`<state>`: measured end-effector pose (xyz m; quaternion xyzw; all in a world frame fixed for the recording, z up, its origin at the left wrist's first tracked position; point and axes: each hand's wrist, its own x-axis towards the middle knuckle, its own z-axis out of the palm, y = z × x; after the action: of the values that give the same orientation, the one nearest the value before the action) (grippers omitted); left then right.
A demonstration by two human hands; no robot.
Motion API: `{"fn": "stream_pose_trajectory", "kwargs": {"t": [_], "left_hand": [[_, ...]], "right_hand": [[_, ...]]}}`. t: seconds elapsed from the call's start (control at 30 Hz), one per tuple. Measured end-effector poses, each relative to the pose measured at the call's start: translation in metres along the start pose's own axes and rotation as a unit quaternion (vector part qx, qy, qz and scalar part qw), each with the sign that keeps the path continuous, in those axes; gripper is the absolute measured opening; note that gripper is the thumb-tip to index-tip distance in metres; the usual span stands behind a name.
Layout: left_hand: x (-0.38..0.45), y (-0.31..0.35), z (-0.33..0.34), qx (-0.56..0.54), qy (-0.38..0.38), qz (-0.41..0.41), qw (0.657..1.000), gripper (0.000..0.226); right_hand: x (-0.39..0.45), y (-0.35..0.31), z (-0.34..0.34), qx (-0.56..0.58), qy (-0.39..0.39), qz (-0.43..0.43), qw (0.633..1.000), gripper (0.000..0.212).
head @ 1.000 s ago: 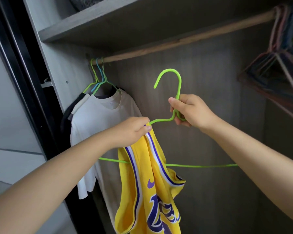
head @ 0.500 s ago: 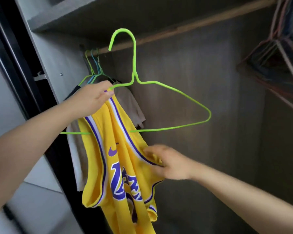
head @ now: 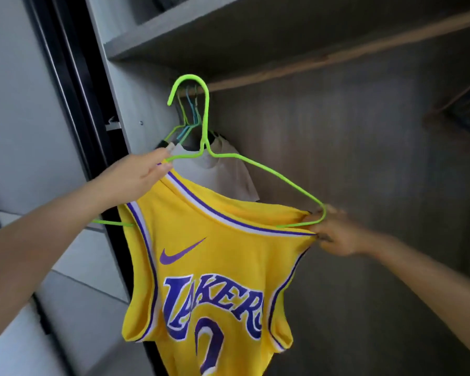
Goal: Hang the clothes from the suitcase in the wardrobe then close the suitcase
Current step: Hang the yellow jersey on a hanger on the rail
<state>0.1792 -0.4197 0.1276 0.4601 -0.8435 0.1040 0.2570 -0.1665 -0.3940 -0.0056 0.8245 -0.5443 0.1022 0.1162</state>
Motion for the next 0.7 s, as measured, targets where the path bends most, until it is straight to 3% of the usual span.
{"fn": "stream_pose_trajectory", "kwargs": {"t": [0.07, 0.1, 0.17, 0.23, 0.37, 0.53, 0.7], "left_hand": [[-0.002, -0.01, 0.004, -0.012, 0.002, -0.016, 1.0, 0.015], [-0.003, -0.014, 0.007, -0.016, 0.002, -0.025, 1.0, 0.015], [-0.002, -0.018, 0.014, -0.013, 0.003, -0.042, 0.999, 0.011], [-0.003, -0.021, 0.019, -0.014, 0.017, -0.051, 0.998, 0.012], [-0.005, -0.024, 0.023, -0.049, 0.012, -0.046, 0.998, 0.012], [-0.005, -0.009, 0.033, -0.006, -0.036, -0.03, 0.999, 0.016], [0.006, 0.038, 0.054, -0.076, -0.059, 0.0, 0.995, 0.026]], "right_hand": [[-0.004, 0.012, -0.013, -0.026, -0.013, 0.015, 0.999, 0.091], [-0.004, 0.014, -0.02, -0.026, -0.003, -0.005, 1.0, 0.089], [-0.005, 0.011, -0.035, -0.011, 0.049, -0.063, 0.997, 0.056], [-0.009, 0.014, -0.04, 0.016, 0.096, -0.063, 0.993, 0.032], [-0.016, 0.017, -0.057, 0.01, 0.132, -0.08, 0.988, 0.032], [-0.015, 0.019, -0.077, -0.03, 0.173, -0.122, 0.977, 0.03], [0.0, -0.029, -0.09, 0.019, 0.2, -0.126, 0.971, 0.026]]}}
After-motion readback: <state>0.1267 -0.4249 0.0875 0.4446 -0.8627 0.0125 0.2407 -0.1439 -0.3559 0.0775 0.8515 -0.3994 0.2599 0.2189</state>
